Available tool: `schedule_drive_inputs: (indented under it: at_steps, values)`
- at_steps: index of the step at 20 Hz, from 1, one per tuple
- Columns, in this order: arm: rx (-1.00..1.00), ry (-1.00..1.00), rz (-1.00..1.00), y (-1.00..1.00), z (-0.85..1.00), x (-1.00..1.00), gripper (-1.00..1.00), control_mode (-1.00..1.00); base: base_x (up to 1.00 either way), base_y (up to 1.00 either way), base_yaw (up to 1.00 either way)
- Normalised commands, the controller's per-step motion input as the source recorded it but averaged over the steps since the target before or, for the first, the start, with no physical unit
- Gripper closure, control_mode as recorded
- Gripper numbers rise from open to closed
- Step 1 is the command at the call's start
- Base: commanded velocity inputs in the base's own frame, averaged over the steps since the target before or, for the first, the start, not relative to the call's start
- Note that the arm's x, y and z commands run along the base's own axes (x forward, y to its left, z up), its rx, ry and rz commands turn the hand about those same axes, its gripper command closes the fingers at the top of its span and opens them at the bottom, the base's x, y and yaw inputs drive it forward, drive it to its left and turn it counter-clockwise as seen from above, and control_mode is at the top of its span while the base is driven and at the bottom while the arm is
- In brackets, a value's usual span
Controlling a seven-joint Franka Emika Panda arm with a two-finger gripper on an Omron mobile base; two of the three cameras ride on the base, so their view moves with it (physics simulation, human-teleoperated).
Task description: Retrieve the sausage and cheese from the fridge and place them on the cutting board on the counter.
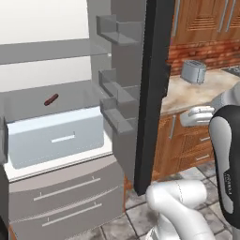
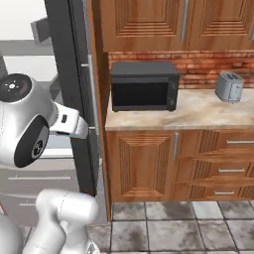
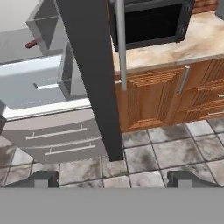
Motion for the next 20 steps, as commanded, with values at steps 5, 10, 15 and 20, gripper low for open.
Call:
schedule_drive_inputs:
  at_steps: [5, 10, 15, 20]
  values:
    - [0.00, 0.00, 0.00, 0.00, 0.00, 0.00, -1.00, 1.00, -0.37, 0.84, -0.05]
    - [0.00, 0.00, 0.00, 0.00, 0.00, 0.00, -1.00, 1.00, 0.00, 1.00, -0.02]
    - [0.00, 0.00, 0.00, 0.00, 0.00, 0.00, -1.00, 1.00, 0.88, 0.93, 0.10]
    - [0.00, 0.00, 0.00, 0.00, 0.00, 0.00, -1.00, 1.00, 0.97, -0.07, 0.21]
